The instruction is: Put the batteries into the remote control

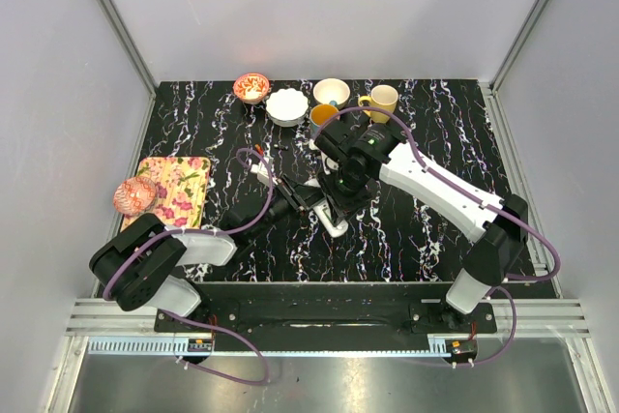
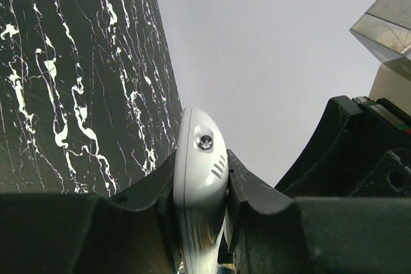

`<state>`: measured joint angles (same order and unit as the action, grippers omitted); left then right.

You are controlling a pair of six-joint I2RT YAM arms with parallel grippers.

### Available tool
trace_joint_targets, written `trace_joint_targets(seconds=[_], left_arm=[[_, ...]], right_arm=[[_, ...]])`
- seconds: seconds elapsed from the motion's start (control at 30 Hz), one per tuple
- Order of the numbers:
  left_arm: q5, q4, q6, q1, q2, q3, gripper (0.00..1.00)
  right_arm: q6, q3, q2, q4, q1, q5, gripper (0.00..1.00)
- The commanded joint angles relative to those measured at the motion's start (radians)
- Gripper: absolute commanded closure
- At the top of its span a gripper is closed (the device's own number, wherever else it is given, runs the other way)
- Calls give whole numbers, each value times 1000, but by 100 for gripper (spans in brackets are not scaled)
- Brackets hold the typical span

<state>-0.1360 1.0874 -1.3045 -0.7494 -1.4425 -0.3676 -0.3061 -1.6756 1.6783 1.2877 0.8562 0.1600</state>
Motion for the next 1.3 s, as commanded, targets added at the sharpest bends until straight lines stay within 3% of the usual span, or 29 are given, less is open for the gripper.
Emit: trace_joint_targets(seconds=[0.0,1.27], left_arm=[[16,92,-13,-11,-6,-22,100],[-40,100,-16,-28,-29,-57,100]], right_arm=[[24,-16,-5,-17,12,-7,100],[53,-4,17,-33,20,-30,100]])
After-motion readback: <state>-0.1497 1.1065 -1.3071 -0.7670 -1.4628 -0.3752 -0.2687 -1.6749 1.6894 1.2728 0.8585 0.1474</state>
